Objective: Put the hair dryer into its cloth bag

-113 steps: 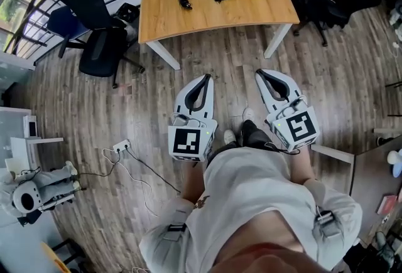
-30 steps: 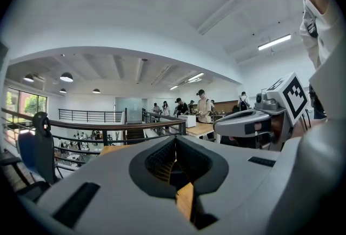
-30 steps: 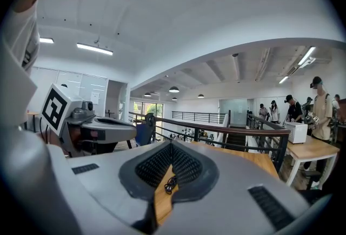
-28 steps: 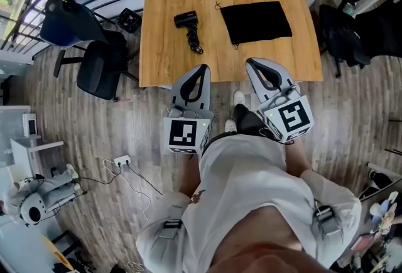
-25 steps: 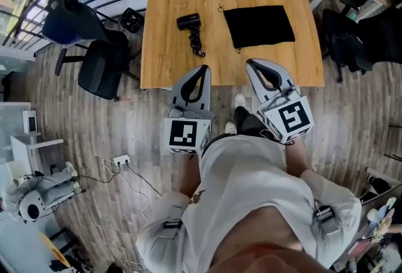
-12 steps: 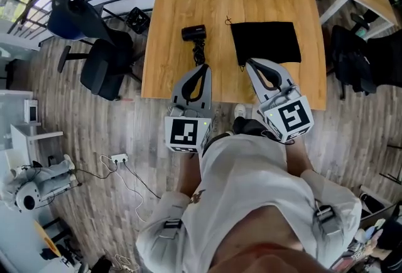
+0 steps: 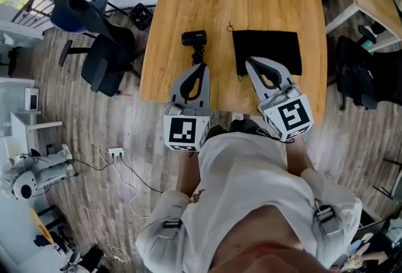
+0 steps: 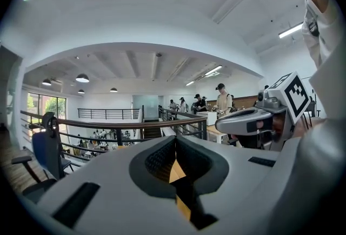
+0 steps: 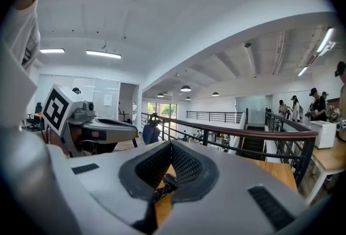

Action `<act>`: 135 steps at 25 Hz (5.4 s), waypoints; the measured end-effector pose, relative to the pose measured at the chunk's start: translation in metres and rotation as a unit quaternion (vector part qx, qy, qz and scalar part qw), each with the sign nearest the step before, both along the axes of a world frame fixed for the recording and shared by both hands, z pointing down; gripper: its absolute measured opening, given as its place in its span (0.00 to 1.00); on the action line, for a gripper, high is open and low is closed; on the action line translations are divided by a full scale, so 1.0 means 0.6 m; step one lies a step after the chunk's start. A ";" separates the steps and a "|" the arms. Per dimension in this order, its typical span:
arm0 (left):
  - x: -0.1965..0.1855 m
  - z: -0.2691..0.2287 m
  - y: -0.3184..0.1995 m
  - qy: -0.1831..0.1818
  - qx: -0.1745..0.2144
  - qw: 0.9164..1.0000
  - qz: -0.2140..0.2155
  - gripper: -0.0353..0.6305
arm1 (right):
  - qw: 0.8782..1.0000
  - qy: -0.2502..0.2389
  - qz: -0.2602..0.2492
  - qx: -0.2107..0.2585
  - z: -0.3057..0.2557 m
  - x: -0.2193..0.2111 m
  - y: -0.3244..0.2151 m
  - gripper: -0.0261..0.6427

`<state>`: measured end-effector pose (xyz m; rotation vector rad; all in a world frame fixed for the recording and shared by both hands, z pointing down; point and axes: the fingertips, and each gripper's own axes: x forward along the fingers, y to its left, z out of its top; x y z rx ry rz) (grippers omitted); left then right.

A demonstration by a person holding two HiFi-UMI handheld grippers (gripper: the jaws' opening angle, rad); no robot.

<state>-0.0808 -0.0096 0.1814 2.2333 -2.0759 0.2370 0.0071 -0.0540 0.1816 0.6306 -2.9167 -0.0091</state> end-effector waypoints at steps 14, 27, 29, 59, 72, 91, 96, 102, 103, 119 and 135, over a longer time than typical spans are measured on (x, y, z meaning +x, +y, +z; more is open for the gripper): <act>-0.046 0.051 -0.025 0.008 -0.037 0.999 -0.019 0.08 | 0.999 0.015 -0.018 -0.030 0.045 -0.050 -0.032 0.07; -0.123 0.129 -0.081 0.016 -0.072 0.997 0.033 0.08 | 0.996 0.059 0.018 -0.068 0.123 -0.136 -0.063 0.07; -0.134 0.144 -0.086 0.022 -0.075 0.996 0.040 0.08 | 0.995 0.064 0.025 -0.075 0.140 -0.148 -0.063 0.07; -0.212 0.373 -0.128 0.041 -0.171 0.983 0.052 0.09 | 0.973 0.140 0.113 -0.146 0.337 -0.196 -0.070 0.07; -0.205 0.494 -0.152 0.057 -0.234 0.970 0.032 0.22 | 0.967 0.160 0.093 -0.175 0.411 -0.184 -0.084 0.07; -0.210 0.600 -0.142 0.071 -0.322 0.944 -0.037 0.49 | 0.960 0.176 0.088 -0.201 0.460 -0.153 -0.107 0.07; -0.208 0.623 -0.139 0.075 -0.349 0.933 -0.040 0.51 | 0.958 0.176 0.089 -0.207 0.469 -0.148 -0.113 0.07; -0.211 0.654 -0.131 0.083 -0.382 0.919 -0.047 0.52 | 0.958 0.181 0.089 -0.206 0.484 -0.140 -0.116 0.07; -0.211 0.657 -0.131 0.081 -0.385 0.918 -0.047 0.52 | 0.957 0.182 0.091 -0.209 0.487 -0.140 -0.116 0.07; -0.212 0.678 -0.134 0.097 -0.410 0.906 -0.039 0.48 | 0.940 0.208 0.136 -0.232 0.538 -0.096 -0.133 0.07; -0.192 0.668 -0.138 0.059 -0.396 0.915 0.053 0.45 | 0.924 0.234 0.177 -0.247 0.585 -0.073 -0.158 0.08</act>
